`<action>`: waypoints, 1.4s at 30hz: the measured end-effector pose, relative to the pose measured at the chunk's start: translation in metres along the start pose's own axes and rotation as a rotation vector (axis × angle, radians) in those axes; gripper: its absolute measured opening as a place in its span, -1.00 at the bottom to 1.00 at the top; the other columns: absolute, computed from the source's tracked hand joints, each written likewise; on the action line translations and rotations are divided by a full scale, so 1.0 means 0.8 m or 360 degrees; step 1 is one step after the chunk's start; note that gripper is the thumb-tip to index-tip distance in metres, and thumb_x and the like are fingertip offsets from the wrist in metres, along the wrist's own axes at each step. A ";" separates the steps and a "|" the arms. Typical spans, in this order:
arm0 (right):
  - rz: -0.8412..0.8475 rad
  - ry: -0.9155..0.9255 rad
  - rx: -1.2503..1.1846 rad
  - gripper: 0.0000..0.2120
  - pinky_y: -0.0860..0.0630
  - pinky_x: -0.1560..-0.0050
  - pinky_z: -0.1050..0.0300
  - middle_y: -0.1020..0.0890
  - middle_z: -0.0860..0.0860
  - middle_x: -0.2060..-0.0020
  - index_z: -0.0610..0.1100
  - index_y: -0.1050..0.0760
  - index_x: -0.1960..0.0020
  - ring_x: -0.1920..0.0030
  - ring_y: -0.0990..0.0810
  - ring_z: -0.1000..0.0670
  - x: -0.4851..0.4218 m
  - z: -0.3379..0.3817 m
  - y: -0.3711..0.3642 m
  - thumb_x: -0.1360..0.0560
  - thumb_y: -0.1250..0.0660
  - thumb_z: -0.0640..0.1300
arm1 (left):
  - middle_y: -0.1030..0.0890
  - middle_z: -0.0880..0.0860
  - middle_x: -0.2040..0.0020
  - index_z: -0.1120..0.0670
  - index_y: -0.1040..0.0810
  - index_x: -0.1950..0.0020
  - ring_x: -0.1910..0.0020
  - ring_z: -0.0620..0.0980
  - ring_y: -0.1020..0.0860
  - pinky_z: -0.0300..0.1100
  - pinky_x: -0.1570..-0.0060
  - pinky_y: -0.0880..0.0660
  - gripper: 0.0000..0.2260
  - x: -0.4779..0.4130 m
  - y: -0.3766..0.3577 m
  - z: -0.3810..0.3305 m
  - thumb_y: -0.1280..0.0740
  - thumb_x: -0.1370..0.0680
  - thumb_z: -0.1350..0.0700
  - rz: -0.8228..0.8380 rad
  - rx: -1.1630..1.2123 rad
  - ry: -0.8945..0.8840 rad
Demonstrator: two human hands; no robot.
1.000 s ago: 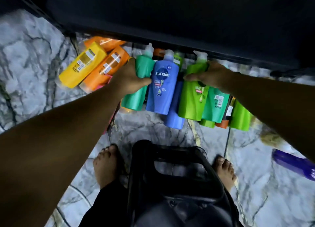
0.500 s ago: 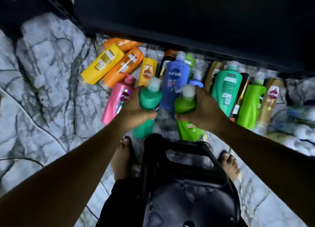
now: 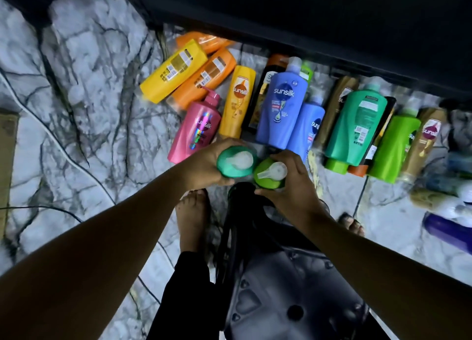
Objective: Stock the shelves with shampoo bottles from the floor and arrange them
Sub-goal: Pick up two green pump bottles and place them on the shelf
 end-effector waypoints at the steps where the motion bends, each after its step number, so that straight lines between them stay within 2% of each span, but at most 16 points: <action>1: 0.0005 -0.0027 0.0013 -0.29 -0.41 -0.28 0.15 -0.40 0.14 -0.24 0.00 -0.40 -0.26 -0.25 -0.49 -0.04 0.003 -0.007 -0.001 -0.23 -0.68 -0.06 | -0.48 -0.06 -0.29 -0.08 -0.47 -0.40 -0.21 -0.20 -0.48 -0.41 -0.22 -0.37 -0.25 0.000 0.001 0.001 -0.61 -0.31 0.36 0.0018 -0.0152 -0.0029; 3: 0.0036 -0.0072 0.0023 -0.31 -0.42 -0.28 0.16 -0.40 0.13 -0.25 -0.02 -0.40 -0.29 -0.26 -0.48 -0.03 0.007 -0.014 0.001 -0.27 -0.66 -0.06 | -0.43 -0.04 -0.33 -0.06 -0.48 -0.42 -0.29 -0.15 -0.42 -0.50 -0.23 -0.30 -0.23 0.003 0.004 0.008 -0.63 -0.28 0.34 0.0034 -0.0271 -0.0062; 6: 0.0109 -0.0098 0.0049 -0.34 -0.50 -0.23 0.08 -0.47 0.09 -0.27 0.01 -0.38 -0.31 -0.23 -0.51 0.01 0.007 -0.011 0.010 -0.32 -0.62 -0.04 | -0.52 -0.04 -0.35 -0.02 -0.50 -0.43 -0.30 -0.15 -0.50 -0.52 -0.21 -0.35 -0.22 0.011 0.008 0.013 -0.63 -0.28 0.37 0.0035 -0.0149 -0.0076; 9: 0.0289 -0.0139 0.0168 -0.32 -0.53 -0.13 0.04 -0.52 0.07 -0.23 0.06 -0.34 -0.32 -0.19 -0.53 -0.01 0.004 -0.009 0.013 -0.29 -0.58 -0.03 | -0.58 -0.07 -0.30 0.01 -0.51 -0.42 -0.18 -0.34 -0.54 -0.56 -0.12 -0.38 -0.25 0.020 0.010 0.016 -0.59 -0.30 0.43 0.0042 -0.0022 -0.0020; 11: 0.0433 -0.0081 0.0341 -0.27 -0.53 -0.13 0.02 -0.49 0.10 -0.27 0.11 -0.30 -0.35 -0.22 -0.52 -0.04 0.001 -0.006 0.013 -0.25 -0.52 -0.04 | -0.59 -0.09 -0.29 0.02 -0.52 -0.42 -0.18 -0.41 -0.53 -0.53 -0.16 -0.38 -0.27 0.026 0.005 0.014 -0.58 -0.31 0.44 0.0081 -0.0033 -0.0039; 13: 0.0544 0.0037 0.0450 -0.22 -0.54 -0.13 0.01 -0.46 0.14 -0.32 0.12 -0.29 -0.40 -0.25 -0.53 -0.05 -0.003 -0.003 0.014 -0.24 -0.49 -0.08 | -0.58 -0.10 -0.33 0.01 -0.53 -0.42 -0.29 -0.33 -0.52 -0.46 -0.27 -0.37 -0.28 0.028 -0.003 0.012 -0.58 -0.31 0.42 0.0092 -0.0063 -0.0097; 16: 0.0622 0.0094 0.0539 -0.21 -0.53 -0.13 0.06 -0.47 0.13 -0.37 0.09 -0.32 -0.45 -0.24 -0.56 -0.06 -0.007 -0.004 0.023 -0.29 -0.54 -0.05 | -0.53 -0.09 -0.39 -0.02 -0.51 -0.43 -0.37 -0.23 -0.47 -0.42 -0.33 -0.33 -0.26 0.031 -0.011 0.012 -0.57 -0.32 0.42 0.0054 -0.0079 -0.0141; 19: 0.0544 0.0058 0.0537 -0.22 -0.53 -0.11 0.06 -0.54 0.06 -0.34 0.05 -0.35 -0.46 -0.18 -0.60 -0.11 -0.003 -0.010 0.032 -0.31 -0.58 -0.01 | -0.49 -0.08 -0.40 -0.02 -0.50 -0.44 -0.40 -0.20 -0.44 -0.37 -0.38 -0.31 -0.25 0.036 -0.012 0.009 -0.62 -0.31 0.33 -0.0019 -0.0162 -0.0241; 23: 0.0448 0.0004 0.0429 -0.23 -0.55 -0.10 0.05 -0.56 0.07 -0.30 0.05 -0.35 -0.45 -0.15 -0.61 -0.07 0.010 -0.016 0.036 -0.32 -0.60 0.02 | -0.50 -0.01 -0.39 0.02 -0.50 -0.44 -0.40 -0.10 -0.44 -0.26 -0.41 -0.32 -0.26 0.045 -0.015 0.012 -0.66 -0.29 0.21 -0.0047 -0.0288 -0.0349; 29: 0.0451 0.0075 0.0396 -0.28 -0.57 -0.12 -0.06 -0.53 0.10 -0.33 0.08 -0.37 -0.42 -0.20 -0.61 -0.07 0.022 -0.010 0.022 -0.33 -0.57 0.00 | -0.54 -0.02 -0.32 0.09 -0.51 -0.42 -0.29 -0.13 -0.49 -0.36 -0.30 -0.36 -0.26 0.051 -0.019 0.015 -0.66 -0.28 0.26 -0.0186 -0.0223 -0.0292; 32: 0.0377 -0.0040 0.0378 -0.27 -0.56 -0.13 0.04 -0.58 0.09 -0.28 0.09 -0.39 -0.42 -0.15 -0.62 -0.05 0.019 -0.008 0.025 -0.31 -0.59 0.00 | -0.54 -0.02 -0.33 0.05 -0.51 -0.43 -0.29 -0.10 -0.51 -0.34 -0.29 -0.39 -0.25 0.050 -0.020 0.010 -0.66 -0.28 0.27 -0.0226 -0.0206 -0.0246; 36: 0.0341 -0.0140 0.0315 -0.30 -0.53 -0.12 0.13 -0.61 0.13 -0.21 0.16 -0.40 -0.39 -0.12 -0.60 0.03 0.017 0.013 0.044 -0.31 -0.57 0.06 | -0.56 -0.04 -0.29 0.06 -0.51 -0.41 -0.25 -0.21 -0.51 -0.45 -0.23 -0.38 -0.28 0.067 -0.018 -0.026 -0.64 -0.29 0.32 -0.0286 -0.0038 -0.0201; 40: 0.0271 -0.0113 0.0253 -0.32 -0.49 -0.07 0.23 -0.64 0.13 -0.16 0.15 -0.43 -0.37 -0.10 -0.61 0.07 0.022 0.065 0.104 -0.28 -0.54 0.11 | -0.59 -0.04 -0.30 -0.15 -0.52 -0.36 -0.30 -0.10 -0.56 -0.14 -0.35 -0.46 -0.29 0.109 -0.004 -0.081 -0.64 -0.29 0.22 -0.0419 0.0152 -0.0170; 42: 0.0227 -0.0076 0.0209 -0.34 -0.50 -0.07 0.23 -0.66 0.12 -0.14 0.13 -0.48 -0.34 -0.09 -0.63 0.07 0.028 0.100 0.143 -0.27 -0.58 0.06 | -0.60 -0.08 -0.30 -0.26 -0.53 -0.32 -0.31 -0.07 -0.56 -0.06 -0.36 -0.47 -0.31 0.134 0.009 -0.119 -0.63 -0.27 0.14 -0.0462 0.0227 -0.0184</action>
Point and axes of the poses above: each hand's wrist, its own x-axis away from the middle knuckle, its own y-axis out of the back of the hand, z = x × y, the point moved 6 cm from there along -x, towards the middle knuckle
